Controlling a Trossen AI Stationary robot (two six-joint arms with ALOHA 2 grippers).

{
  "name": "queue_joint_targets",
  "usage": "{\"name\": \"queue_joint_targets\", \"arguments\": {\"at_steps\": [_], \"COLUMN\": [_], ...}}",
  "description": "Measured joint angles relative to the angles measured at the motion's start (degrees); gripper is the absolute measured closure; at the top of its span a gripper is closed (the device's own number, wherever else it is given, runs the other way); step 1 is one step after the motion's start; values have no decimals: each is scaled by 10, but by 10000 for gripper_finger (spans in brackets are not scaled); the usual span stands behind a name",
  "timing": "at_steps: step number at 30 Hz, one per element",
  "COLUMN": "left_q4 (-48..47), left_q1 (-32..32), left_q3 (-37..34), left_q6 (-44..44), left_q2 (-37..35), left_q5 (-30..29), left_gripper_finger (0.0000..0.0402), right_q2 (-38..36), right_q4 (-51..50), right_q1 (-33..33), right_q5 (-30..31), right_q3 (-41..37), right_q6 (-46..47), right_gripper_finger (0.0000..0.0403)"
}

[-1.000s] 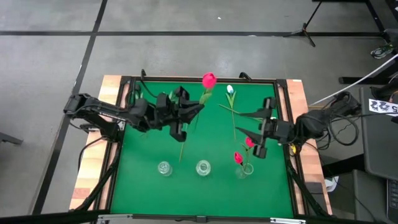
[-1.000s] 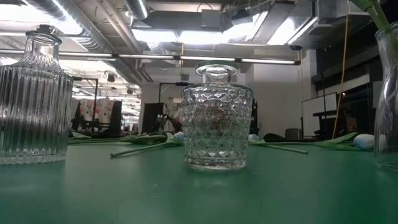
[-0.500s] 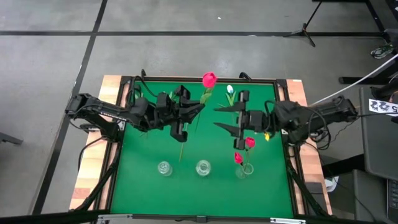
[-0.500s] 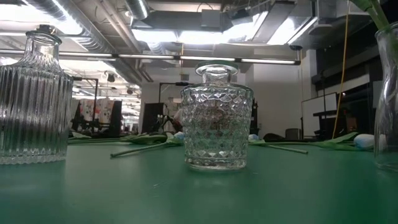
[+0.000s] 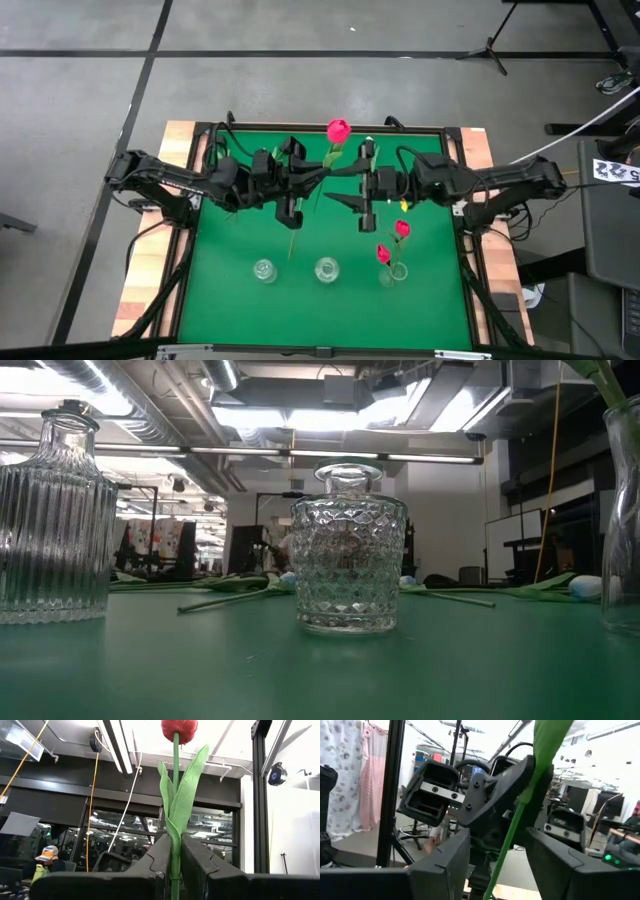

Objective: Sort flowers into vase by color
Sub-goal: Put the pink tulip into the transparent vase

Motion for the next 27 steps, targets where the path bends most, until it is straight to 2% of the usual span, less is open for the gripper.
{"name": "queue_joint_targets", "arguments": {"at_steps": [27], "left_q4": [-29], "left_q1": [6], "left_q3": [0], "left_q6": [0], "left_q2": [0], "left_q5": [1], "left_gripper_finger": [370], "right_q2": [20], "right_q4": [23], "right_q1": [-38], "right_q5": [-49], "right_q3": [0], "right_q6": [29], "right_gripper_finger": [215]}}
